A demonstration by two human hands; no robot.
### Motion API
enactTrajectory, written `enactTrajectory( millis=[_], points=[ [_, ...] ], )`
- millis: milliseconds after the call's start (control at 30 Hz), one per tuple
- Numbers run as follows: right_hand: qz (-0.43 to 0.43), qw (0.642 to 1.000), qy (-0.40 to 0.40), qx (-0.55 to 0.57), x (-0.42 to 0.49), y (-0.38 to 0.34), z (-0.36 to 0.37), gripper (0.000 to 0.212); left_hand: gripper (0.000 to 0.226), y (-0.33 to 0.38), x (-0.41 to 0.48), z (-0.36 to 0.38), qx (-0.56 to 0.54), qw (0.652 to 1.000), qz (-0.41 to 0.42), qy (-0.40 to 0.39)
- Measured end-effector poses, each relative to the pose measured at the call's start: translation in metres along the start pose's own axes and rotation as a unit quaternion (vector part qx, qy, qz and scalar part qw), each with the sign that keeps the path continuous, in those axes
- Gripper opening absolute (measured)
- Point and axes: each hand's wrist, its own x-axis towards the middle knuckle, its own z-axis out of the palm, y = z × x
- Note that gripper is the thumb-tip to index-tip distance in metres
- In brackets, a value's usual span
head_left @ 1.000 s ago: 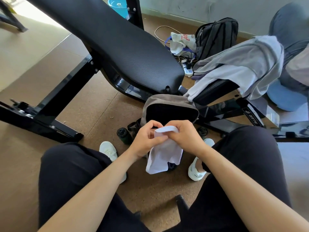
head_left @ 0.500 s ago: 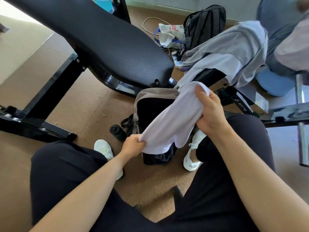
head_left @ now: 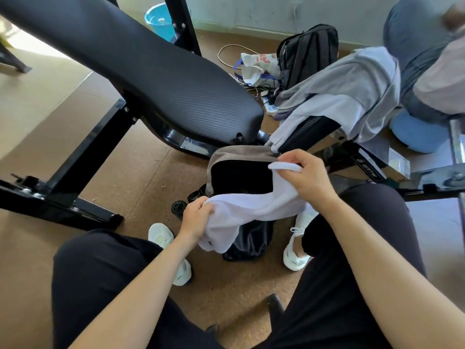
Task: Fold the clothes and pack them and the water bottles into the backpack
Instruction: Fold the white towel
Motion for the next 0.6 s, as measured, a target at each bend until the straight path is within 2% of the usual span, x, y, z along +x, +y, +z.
enactTrajectory(
  millis=[133, 200, 233, 300, 367, 467, 600],
  points=[
    [-0.02, 0.989, -0.134, -0.063, -0.007, -0.002, 0.027, 0.043, 0.042, 0.021, -0.012, 0.0, -0.002, 0.991, 0.081, -0.107],
    [-0.027, 0.973, -0.22, -0.064, -0.015, -0.003, 0.043, 0.052, 0.039, 0.027, -0.017, -0.001, -0.001, 0.983, 0.117, -0.142],
    [-0.024, 0.964, -0.257, -0.068, -0.018, -0.003, 0.051, 0.052, 0.034, 0.03, -0.019, -0.001, -0.001, 0.98, 0.131, -0.149],
    [-0.023, 0.951, -0.298, -0.078, -0.023, -0.001, 0.066, 0.034, 0.025, 0.034, -0.022, -0.004, 0.001, 0.977, 0.149, -0.153],
    [-0.032, 0.95, -0.298, -0.082, -0.023, 0.0, 0.073, 0.02, 0.021, 0.034, -0.022, -0.007, 0.015, 0.977, 0.149, -0.15],
    [-0.038, 0.964, -0.254, -0.069, -0.016, -0.001, 0.065, 0.034, 0.017, 0.026, -0.015, -0.016, 0.08, 0.981, 0.131, -0.118],
    [-0.016, 0.989, -0.14, -0.033, -0.002, 0.001, 0.044, 0.049, 0.015, 0.007, -0.003, -0.027, 0.184, 0.976, 0.074, -0.089]
  ],
)
